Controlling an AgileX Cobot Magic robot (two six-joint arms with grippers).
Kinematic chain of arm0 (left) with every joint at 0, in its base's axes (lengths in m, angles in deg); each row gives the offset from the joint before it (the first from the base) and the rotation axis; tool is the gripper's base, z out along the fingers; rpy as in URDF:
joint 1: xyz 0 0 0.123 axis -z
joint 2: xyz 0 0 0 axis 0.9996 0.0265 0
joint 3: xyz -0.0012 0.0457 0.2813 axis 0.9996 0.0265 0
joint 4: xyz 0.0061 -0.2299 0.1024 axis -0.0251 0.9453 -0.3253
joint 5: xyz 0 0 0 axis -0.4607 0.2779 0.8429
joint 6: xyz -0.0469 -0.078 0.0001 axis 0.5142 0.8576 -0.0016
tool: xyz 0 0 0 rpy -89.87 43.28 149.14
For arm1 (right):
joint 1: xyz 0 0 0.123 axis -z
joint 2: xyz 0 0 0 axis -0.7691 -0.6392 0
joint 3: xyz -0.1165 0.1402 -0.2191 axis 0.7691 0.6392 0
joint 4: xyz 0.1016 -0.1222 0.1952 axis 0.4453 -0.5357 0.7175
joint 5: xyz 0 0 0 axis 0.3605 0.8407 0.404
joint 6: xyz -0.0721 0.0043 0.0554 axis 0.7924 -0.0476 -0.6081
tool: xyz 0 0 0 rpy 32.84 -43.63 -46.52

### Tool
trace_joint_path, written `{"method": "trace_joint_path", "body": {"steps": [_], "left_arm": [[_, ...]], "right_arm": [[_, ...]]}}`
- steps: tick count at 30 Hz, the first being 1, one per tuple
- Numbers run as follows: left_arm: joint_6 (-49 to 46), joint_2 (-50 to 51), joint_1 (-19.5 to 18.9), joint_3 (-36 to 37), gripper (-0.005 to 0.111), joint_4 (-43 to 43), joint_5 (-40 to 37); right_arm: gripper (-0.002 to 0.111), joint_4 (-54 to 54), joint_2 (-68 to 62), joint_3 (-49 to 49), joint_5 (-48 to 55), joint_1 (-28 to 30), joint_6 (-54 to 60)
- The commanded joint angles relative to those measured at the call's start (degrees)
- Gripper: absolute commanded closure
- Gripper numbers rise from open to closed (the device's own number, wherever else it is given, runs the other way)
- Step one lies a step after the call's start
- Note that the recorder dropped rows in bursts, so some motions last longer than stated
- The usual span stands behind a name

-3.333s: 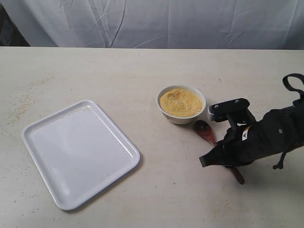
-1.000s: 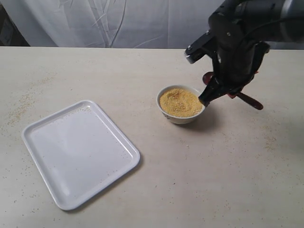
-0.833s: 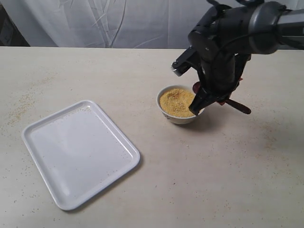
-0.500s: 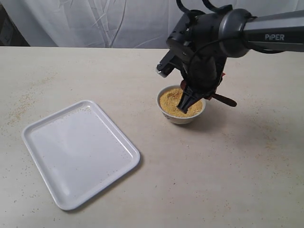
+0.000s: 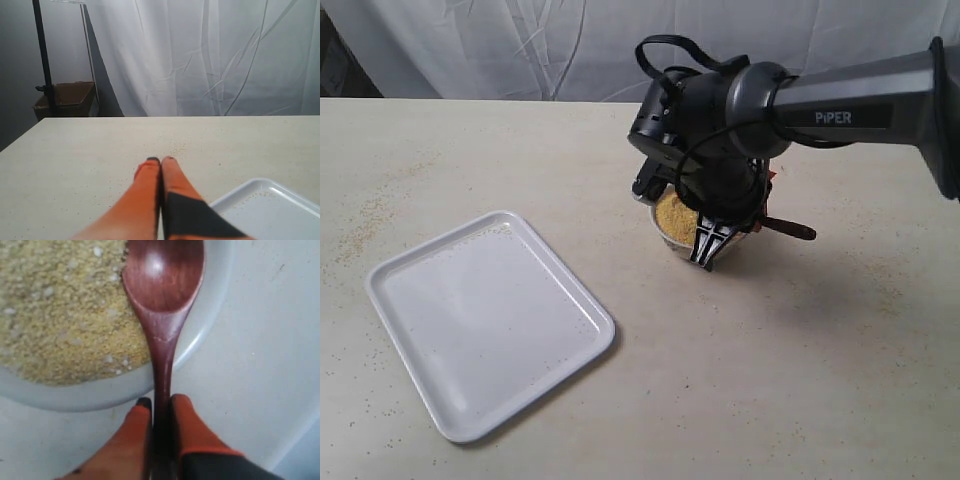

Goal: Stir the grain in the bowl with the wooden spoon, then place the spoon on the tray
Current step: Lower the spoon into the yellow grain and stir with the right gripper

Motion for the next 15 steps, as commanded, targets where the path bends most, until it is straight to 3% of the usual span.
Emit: {"method": "trace_joint_path", "body": {"steps": [1, 15], "left_arm": [[0.3, -0.3, 0.3, 0.3, 0.106, 0.1, -0.1], [0.3, -0.3, 0.3, 0.3, 0.106, 0.1, -0.1]], "right_arm": [[0.109, -1.0, 0.2, -0.3, 2.2, -1.4, 0.8], [0.109, 0.9, 1.8, -0.3, 3.2, -2.4, 1.3]]}}
